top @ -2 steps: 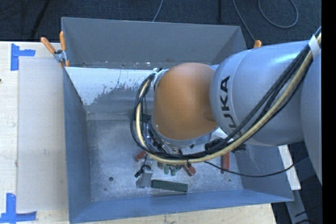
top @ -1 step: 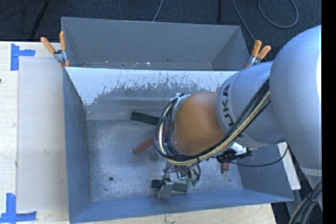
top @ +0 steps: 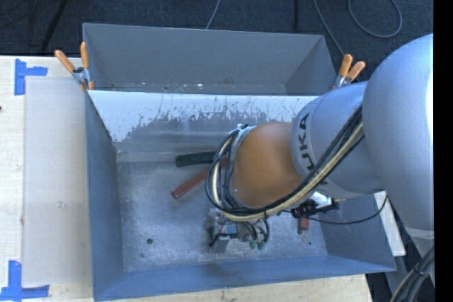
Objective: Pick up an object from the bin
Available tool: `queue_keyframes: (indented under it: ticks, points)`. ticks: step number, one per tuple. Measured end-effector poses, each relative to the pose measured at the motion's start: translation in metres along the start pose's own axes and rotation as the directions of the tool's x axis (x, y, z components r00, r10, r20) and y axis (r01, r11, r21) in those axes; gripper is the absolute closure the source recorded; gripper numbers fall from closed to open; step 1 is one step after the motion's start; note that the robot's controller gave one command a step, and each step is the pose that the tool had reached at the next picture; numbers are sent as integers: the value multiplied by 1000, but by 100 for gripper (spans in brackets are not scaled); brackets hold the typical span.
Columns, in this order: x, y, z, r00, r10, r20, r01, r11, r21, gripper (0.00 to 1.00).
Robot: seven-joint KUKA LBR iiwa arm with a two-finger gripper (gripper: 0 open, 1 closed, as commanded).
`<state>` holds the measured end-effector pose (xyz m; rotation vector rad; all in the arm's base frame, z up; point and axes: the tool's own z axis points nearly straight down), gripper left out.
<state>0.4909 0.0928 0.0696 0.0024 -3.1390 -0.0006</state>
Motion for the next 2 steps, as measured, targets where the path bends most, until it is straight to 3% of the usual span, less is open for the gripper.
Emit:
queue_keyframes:
  ticks: [1,2]
  points:
    - [-5,-112,-73,987,-158,5,158,987,5,100]
    - [-13,-103,-147,988,-156,11,156,988,2,100]
